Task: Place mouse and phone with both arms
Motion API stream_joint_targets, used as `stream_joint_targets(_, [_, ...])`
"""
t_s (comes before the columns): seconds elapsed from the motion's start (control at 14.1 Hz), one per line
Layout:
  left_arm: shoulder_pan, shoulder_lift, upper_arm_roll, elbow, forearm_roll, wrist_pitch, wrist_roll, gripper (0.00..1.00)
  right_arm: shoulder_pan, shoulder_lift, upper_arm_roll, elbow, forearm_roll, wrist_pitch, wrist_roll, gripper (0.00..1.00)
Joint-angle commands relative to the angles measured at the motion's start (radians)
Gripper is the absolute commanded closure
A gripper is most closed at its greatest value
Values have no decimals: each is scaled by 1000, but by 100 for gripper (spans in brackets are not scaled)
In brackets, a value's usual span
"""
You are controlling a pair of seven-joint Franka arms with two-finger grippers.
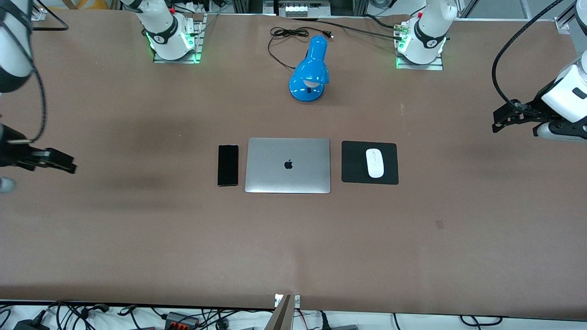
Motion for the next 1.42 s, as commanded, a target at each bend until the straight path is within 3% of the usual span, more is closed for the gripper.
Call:
stream_joint_targets(0.0, [-3,25,4,45,-22,-19,21,0,10,-54,-26,-27,19,-10,-50,0])
stream_joint_targets(0.14, [0,27,4,46,-22,-27,24,0,8,-89,-25,-49,19,-37,-76,0])
stream_joint_targets(0.43, [-3,27,4,46,-22,-41,27,0,10,-239,-23,-297,21,65,-66,0])
stream_joint_targets(0.64, [-8,27,4,51,-22,-41,25,0,11,-327,-23,-411,21,63,-64,0])
stream_joint_targets(1.06, [-11,35,3,66,-20,-41,21,0,14,-393,-17,-486,11,58,-67,0])
stream_joint_targets(1.35, [-13,35,3,69,-20,-38,21,0,13,-412,-15,-480,14,35,-64,0])
